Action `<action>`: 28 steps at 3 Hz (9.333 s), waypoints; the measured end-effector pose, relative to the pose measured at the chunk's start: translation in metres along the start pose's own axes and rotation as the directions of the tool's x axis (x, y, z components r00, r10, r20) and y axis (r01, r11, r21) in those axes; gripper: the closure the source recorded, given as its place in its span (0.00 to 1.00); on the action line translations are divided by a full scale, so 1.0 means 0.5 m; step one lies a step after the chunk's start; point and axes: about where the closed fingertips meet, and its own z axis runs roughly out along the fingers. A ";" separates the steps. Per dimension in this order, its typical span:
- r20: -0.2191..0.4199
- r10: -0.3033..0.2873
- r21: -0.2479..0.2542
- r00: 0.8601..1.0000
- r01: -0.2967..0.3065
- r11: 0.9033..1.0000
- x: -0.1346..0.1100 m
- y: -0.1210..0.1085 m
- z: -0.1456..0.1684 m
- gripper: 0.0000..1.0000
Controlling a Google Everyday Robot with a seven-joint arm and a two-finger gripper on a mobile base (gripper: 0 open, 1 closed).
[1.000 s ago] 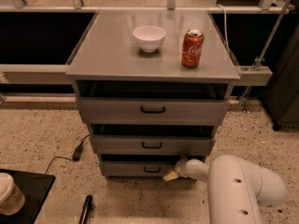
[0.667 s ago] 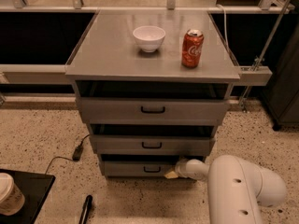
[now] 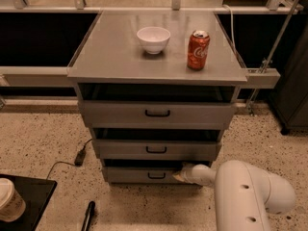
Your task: Open bottom drawer
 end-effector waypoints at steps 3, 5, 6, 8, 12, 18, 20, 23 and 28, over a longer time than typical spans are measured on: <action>0.057 0.016 0.002 0.998 -0.016 1.000 0.013 0.005 -0.028 1.00; 0.058 0.010 -0.004 0.998 -0.010 1.000 0.024 0.028 -0.042 1.00; 0.101 0.016 0.014 0.995 -0.017 1.000 0.049 0.060 -0.059 1.00; 0.141 0.035 0.026 0.989 -0.039 0.999 0.071 0.091 -0.079 1.00; 0.154 0.026 0.024 0.988 -0.030 0.999 0.070 0.123 -0.106 1.00; 0.179 0.058 0.015 0.982 -0.062 0.998 0.109 0.173 -0.143 1.00; 0.187 0.067 0.012 0.980 -0.071 0.997 0.118 0.187 -0.159 1.00; 0.199 0.079 0.007 0.977 -0.082 0.997 0.127 0.206 -0.182 1.00; 0.212 0.075 -0.014 0.975 -0.073 0.997 0.130 0.238 -0.193 0.58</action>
Offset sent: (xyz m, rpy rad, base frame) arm -0.0402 -0.0286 0.0046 0.1596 -0.1069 -0.0078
